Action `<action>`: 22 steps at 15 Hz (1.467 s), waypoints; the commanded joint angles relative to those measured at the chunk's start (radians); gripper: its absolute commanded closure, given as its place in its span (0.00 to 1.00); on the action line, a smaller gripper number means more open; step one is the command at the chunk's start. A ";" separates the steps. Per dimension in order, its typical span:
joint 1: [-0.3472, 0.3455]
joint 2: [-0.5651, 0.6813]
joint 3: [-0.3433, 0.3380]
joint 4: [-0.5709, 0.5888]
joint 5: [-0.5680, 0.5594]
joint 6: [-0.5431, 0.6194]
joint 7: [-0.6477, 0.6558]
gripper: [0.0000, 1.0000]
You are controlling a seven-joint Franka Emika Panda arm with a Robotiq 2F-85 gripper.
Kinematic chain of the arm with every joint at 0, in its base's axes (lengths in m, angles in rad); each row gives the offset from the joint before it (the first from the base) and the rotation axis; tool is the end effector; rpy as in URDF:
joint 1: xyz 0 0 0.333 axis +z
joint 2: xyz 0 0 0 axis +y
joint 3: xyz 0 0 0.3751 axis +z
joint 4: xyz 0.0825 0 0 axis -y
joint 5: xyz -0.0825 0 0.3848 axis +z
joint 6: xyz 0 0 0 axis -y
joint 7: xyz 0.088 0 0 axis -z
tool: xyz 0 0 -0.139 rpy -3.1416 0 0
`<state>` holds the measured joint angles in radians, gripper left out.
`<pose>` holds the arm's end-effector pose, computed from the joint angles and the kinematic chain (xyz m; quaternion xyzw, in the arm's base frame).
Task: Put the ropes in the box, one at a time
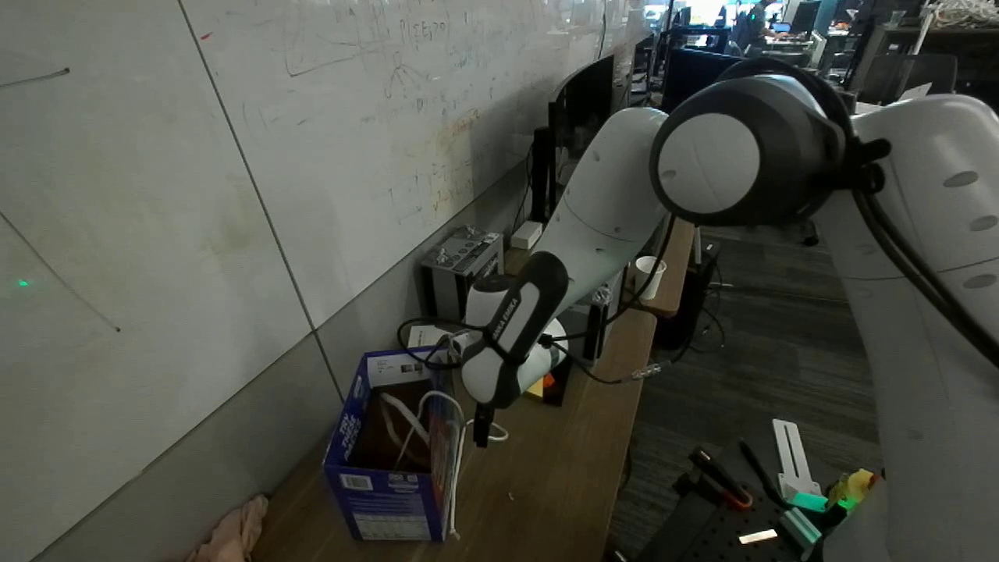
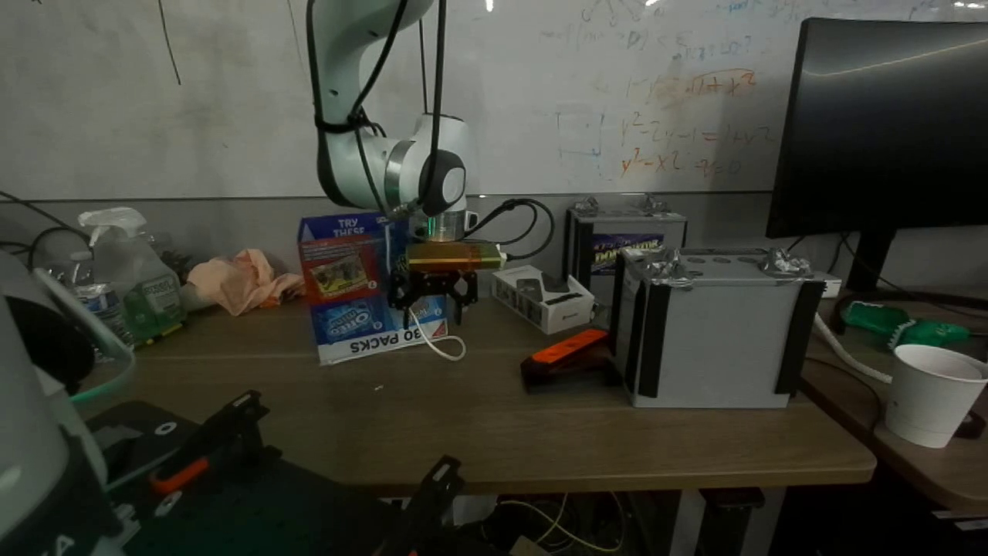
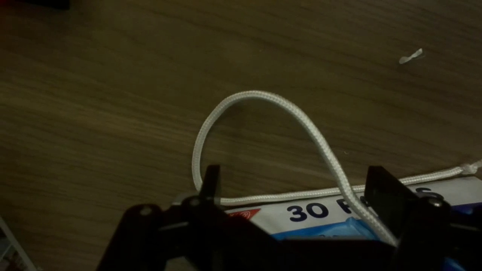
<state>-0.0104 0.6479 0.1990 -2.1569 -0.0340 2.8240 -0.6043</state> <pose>0.5793 0.1147 0.1164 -0.9227 -0.3813 -0.0272 0.0494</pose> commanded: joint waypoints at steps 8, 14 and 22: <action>-0.004 0.017 0.000 0.048 -0.073 -0.070 0.100 0.85; 0.000 -0.016 0.003 0.040 -0.057 -0.130 0.138 0.99; 0.015 -0.277 0.039 -0.099 0.014 -0.208 0.279 0.99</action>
<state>-0.0104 0.5529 0.2265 -2.1541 -0.0581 2.6552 -0.4068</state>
